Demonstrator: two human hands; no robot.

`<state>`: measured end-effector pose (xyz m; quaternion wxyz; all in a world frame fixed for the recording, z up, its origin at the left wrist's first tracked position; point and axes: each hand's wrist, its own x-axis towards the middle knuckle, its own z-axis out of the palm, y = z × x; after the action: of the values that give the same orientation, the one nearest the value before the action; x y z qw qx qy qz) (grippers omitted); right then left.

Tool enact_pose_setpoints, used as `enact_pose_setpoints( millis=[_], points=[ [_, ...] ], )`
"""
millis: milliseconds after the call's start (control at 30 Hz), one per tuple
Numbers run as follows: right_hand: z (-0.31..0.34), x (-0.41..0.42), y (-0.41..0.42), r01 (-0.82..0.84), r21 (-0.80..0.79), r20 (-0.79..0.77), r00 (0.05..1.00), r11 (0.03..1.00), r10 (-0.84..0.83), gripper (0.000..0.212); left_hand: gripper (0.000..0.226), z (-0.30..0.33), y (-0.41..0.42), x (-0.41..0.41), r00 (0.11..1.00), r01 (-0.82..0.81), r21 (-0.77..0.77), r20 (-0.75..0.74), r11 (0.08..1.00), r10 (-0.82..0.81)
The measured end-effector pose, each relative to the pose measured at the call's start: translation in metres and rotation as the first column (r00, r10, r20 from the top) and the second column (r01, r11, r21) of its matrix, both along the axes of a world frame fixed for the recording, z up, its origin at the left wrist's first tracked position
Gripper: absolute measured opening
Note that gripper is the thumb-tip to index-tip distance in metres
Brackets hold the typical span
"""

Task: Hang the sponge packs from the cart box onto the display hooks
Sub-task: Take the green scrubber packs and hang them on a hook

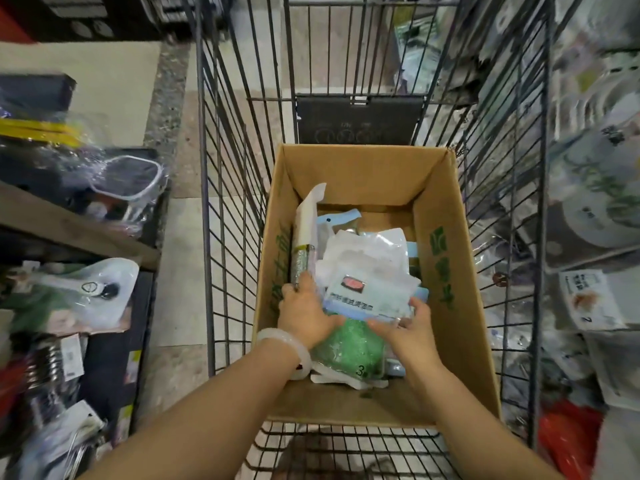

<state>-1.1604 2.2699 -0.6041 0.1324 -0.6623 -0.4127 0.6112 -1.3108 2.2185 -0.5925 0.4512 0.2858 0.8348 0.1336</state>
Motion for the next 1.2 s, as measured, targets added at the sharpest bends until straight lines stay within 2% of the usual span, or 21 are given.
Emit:
enact_pose_setpoints(
  millis=[100,200,267,367,433,533,600,733,900,933,1033,1133,1200],
  points=[
    [-0.006,-0.012,0.0,-0.172,0.021,0.058,0.984,0.985,0.17,0.078,0.11,-0.008,-0.009,0.01,0.985,-0.084,0.036,0.153,0.996,0.078],
    [-0.016,-0.014,0.0,-0.164,0.007,0.077,0.984,0.987,0.163,0.071,0.119,-0.014,-0.014,0.024,0.946,-0.212,0.071,0.264,0.975,0.186],
    [-0.02,-0.013,0.002,-0.153,-0.014,0.072,0.986,0.988,0.153,0.062,0.122,-0.019,-0.011,0.03,0.919,-0.307,0.044,0.272,0.951,0.284],
    [-0.023,-0.011,0.001,-0.157,-0.04,0.029,0.987,0.987,0.158,0.037,0.128,-0.027,-0.005,0.032,0.813,-0.489,-0.051,0.333,0.87,0.477],
    [-0.024,-0.009,0.0,-0.153,-0.05,-0.025,0.988,0.987,0.151,0.027,0.131,-0.03,-0.005,0.03,0.763,-0.541,-0.1,0.358,0.835,0.537],
    [-0.023,-0.002,-0.001,-0.13,-0.087,-0.067,0.99,0.988,0.125,0.024,0.134,-0.03,-0.008,0.027,0.726,-0.591,-0.158,0.322,0.791,0.608],
    [-0.02,0.002,0.0,-0.104,-0.13,-0.093,0.991,0.986,0.092,0.033,0.13,-0.029,-0.007,0.027,0.726,-0.598,-0.184,0.288,0.78,0.624],
    [-0.014,0.013,0.0,-0.093,-0.175,-0.16,0.985,0.98,0.065,0.039,0.081,-0.017,-0.005,0.033,0.729,-0.579,-0.145,0.349,0.802,0.589],
    [0.001,0.026,0.007,-0.021,-0.176,-0.22,0.975,0.984,-0.019,0.041,0.028,0.002,-0.01,0.044,0.803,-0.498,0.055,0.407,0.865,0.436],
    [0.007,0.027,0.008,0.003,-0.163,-0.228,0.973,0.987,-0.04,0.042,0.027,0.01,-0.009,0.046,0.838,-0.454,0.087,0.379,0.887,0.392],
    [0.029,0.03,0.014,0.063,-0.114,-0.266,0.959,0.991,-0.092,0.054,0.044,0.034,0.001,0.05,0.92,-0.336,0.159,0.265,0.928,0.287],
    [0.056,0.033,0.021,0.118,-0.064,-0.293,0.947,0.991,-0.132,0.064,0.051,0.061,0.013,0.051,0.931,-0.27,0.225,0.308,0.936,0.194],
    [0.075,0.036,0.027,0.136,0.006,-0.28,0.951,0.991,-0.129,0.059,0.062,0.077,0.019,0.052,0.936,-0.2,0.294,0.338,0.935,0.094]
  ],
)
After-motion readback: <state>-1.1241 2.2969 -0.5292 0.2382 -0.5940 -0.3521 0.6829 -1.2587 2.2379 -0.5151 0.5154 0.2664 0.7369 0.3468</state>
